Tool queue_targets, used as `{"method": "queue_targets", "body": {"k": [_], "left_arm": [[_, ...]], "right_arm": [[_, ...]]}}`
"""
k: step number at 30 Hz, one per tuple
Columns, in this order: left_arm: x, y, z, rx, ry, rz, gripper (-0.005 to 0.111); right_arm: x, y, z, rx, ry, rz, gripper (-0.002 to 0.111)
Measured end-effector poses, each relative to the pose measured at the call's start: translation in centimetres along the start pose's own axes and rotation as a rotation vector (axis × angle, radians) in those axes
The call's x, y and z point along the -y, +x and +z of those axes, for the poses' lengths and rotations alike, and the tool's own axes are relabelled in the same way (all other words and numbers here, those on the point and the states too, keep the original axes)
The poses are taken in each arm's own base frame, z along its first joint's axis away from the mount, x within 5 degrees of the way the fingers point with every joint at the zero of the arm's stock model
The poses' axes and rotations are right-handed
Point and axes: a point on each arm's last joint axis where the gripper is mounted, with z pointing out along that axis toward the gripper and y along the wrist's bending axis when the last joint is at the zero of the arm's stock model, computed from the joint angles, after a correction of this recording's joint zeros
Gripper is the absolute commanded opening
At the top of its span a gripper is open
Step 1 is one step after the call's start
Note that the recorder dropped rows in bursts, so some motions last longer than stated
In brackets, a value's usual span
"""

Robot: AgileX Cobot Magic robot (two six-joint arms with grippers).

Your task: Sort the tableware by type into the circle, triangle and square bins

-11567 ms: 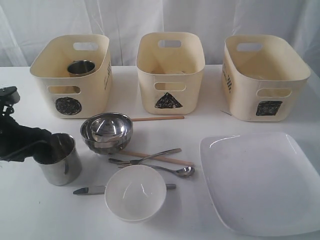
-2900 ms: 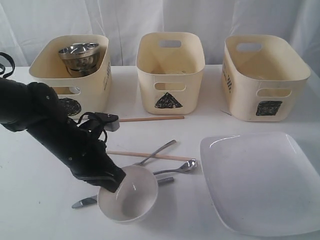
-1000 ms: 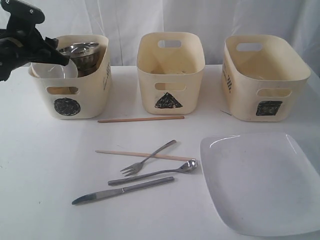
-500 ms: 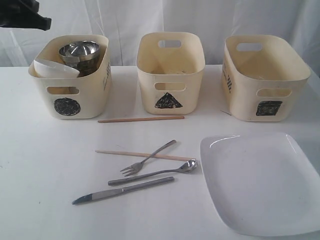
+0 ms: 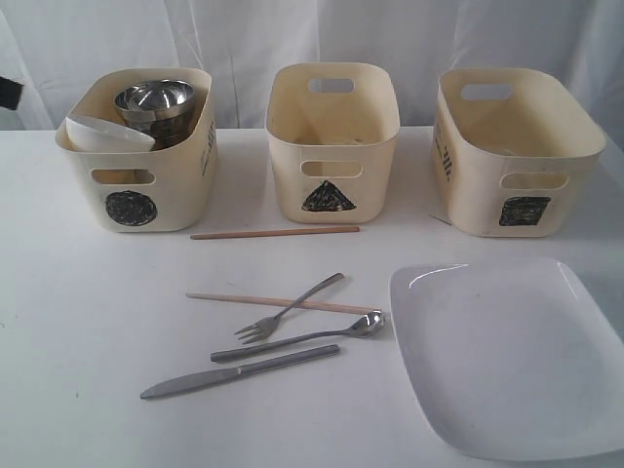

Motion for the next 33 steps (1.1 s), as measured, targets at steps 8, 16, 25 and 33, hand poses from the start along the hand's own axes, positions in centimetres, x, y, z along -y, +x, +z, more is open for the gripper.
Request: {"method": "queue_targets", "body": {"k": [8,16,25,33], "left_arm": [[-0.2,6.1,-4.6,0.036,-0.088,-0.088,0.0],[1.7,12.1,-10.1,0.353,-0.182,-0.241,0.0],[3.3,20.9,-10.7,0.194,-0.243,-0.397,0.0],[3.6,23.0,-10.8,0.01,-0.266,-0.43,0.0]], "right_arm": [[0.0,0.0,0.0,0.0,0.0,0.0,0.0],[0.0,0.0,0.0,0.0,0.0,0.0,0.0],[0.0,0.0,0.0,0.0,0.0,0.0,0.0],[0.0,0.0,0.0,0.0,0.0,0.0,0.0]]}}
